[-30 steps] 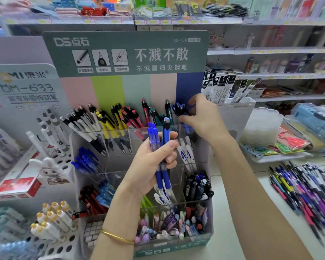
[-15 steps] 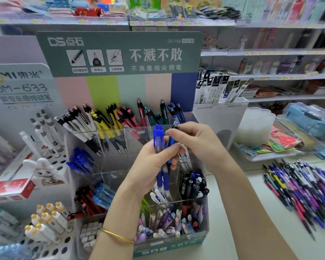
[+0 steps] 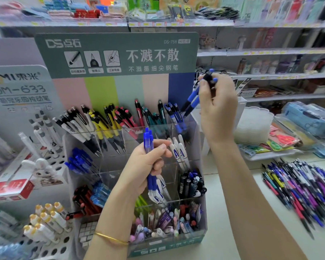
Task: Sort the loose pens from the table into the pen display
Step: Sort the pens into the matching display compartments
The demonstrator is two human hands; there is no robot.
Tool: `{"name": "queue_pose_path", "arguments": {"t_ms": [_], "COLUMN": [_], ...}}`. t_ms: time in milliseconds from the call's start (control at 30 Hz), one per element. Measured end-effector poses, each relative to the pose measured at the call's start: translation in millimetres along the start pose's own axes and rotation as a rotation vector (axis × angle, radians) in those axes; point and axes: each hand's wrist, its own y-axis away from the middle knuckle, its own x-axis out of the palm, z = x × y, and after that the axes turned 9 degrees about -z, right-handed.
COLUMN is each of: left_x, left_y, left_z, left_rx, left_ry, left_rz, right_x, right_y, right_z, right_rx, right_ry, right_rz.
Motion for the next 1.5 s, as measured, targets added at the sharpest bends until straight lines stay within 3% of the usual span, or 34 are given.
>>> {"name": "queue_pose_path", "arguments": {"t_ms": [100, 300, 500, 600, 733, 933, 1100, 1200, 1300, 1367, 1500], "left_x": [2, 4, -3, -5, -7, -9, -4, -2, -2, -4, -20], "left_y": [0, 3, 7, 8, 9, 8, 7, 9, 13, 16, 26], "left_z": [-2, -4, -6, -7, -6, -6, -3, 0, 1, 2, 2], "left_rx": [-0.021, -0.043, -0.024, -0.011, -0.012, -0.016, -0.021, 0.001, 0.034, 0.051, 0.114], "left_ry": [0.03, 0.053, 0.047, 0.043, 0.042, 0.057, 0.083, 0.084, 0.07, 0.068, -0.011], "left_rz": [-0.021, -0.03, -0.05, -0.045, -0.03, -0.025, 0.0, 0.041, 0.077, 0.094, 0.095], "right_x": [8, 28, 21, 24, 38, 38, 27, 8, -10, -17, -10], "right_y": [6, 13, 28, 29, 23, 18, 24, 28, 44, 54, 70], "right_z": [-4, -19, -18, -17, -19, -23, -33, -31, -9, 13, 43], "right_rx": [-0.109, 0.077, 0.261, 0.221, 0.146, 0.227, 0.181, 0.254, 0.202, 0.269, 0.57], "right_ry": [0.115, 0.435, 0.341, 0.48, 0.557, 0.348, 0.478, 0.386, 0.251, 0.058, -0.273], "right_rz": [0.131, 0.542, 0.422, 0.514, 0.459, 0.354, 0.465, 0.449, 0.381, 0.508, 1.012]}}
